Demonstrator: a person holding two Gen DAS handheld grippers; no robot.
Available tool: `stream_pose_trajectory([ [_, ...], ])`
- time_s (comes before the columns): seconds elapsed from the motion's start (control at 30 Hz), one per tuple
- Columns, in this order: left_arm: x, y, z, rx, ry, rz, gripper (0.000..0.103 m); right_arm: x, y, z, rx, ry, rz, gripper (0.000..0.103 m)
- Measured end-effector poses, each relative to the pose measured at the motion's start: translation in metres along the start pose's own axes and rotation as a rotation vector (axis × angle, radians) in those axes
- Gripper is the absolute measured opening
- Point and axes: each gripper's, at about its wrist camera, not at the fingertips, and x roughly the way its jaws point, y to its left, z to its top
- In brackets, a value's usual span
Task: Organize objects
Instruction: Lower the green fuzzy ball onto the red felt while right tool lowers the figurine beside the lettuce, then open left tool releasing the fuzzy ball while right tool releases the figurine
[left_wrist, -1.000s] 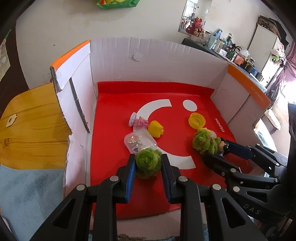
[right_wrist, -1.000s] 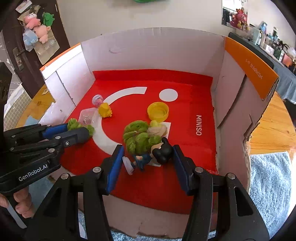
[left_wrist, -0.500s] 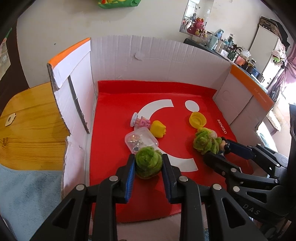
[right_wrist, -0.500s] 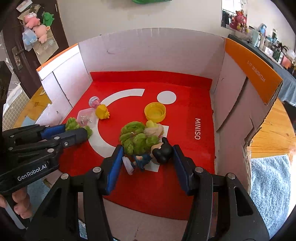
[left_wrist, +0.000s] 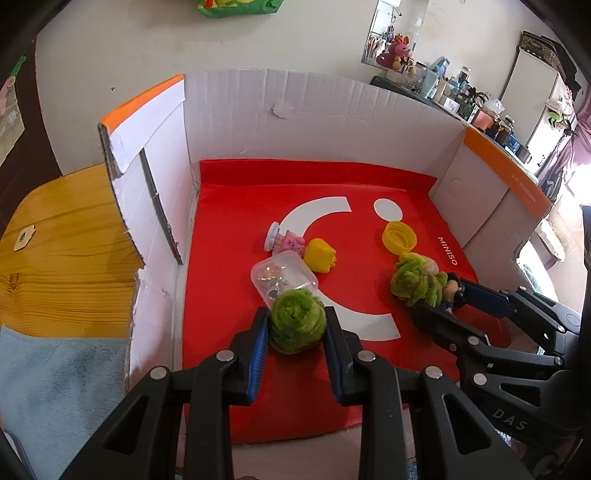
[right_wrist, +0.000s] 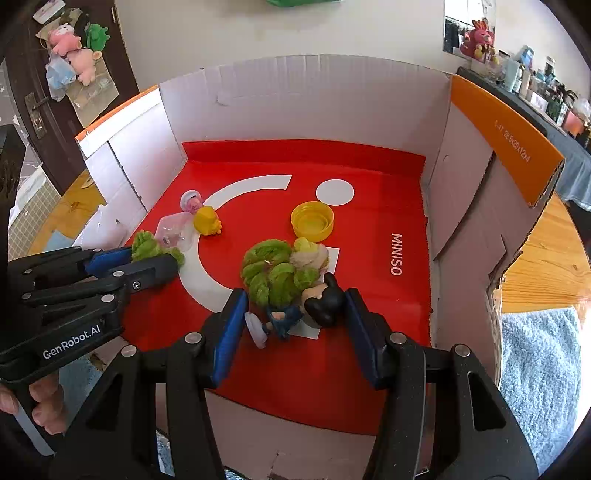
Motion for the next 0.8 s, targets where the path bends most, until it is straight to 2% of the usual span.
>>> stream_pose_trajectory([
  [0.2,0.0001,-0.0002,0.0003,0.0,-0.002,0.001,0.029,-0.0009,0.0013,-0.0006,-0.002,0.001,0.002,0.053],
  [0.37,0.0001,-0.0005,0.0002,0.0,-0.002,0.001,0.03,-0.0024,0.0035,-0.0009,-0.01,0.0,0.001,0.058],
  [0.63,-0.0004,0.0003,0.0013,0.001,-0.012,0.003,0.033,-0.005,0.0039,-0.0004,-0.005,-0.003,0.006,0.058],
  [0.73,-0.0015,-0.0003,0.0011,0.001,-0.017,0.005,0.04,-0.0066,0.0046,-0.0008,-0.007,-0.004,0.006,0.06],
  [0.8,-0.0034,-0.0013,0.0,0.004,-0.021,0.007,0.04,-0.008,0.0056,-0.0015,-0.009,-0.006,0.007,0.062],
])
